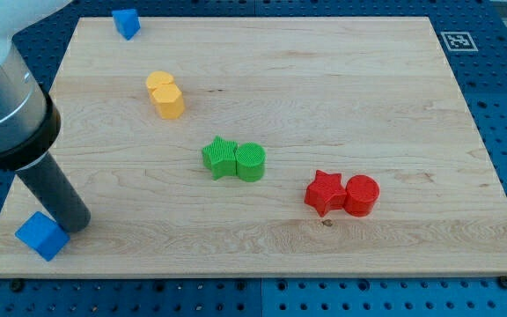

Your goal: Separate red circle from red star

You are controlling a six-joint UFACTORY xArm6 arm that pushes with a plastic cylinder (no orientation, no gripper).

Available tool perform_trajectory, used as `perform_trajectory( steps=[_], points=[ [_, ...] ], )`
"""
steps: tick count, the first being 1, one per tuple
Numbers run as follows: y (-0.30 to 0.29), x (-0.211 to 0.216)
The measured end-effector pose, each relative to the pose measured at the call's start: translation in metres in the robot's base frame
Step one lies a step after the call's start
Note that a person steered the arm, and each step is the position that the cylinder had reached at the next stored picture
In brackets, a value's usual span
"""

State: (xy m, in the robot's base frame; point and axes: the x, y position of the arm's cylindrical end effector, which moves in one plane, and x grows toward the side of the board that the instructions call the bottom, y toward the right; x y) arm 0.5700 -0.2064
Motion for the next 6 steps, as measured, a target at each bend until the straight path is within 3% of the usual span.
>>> perform_trajectory(
  steps=[3,5,6],
  points=[
    [0.004,-0.01],
    [0.06,-0.094],
    [0.061,-0.094]
  ],
)
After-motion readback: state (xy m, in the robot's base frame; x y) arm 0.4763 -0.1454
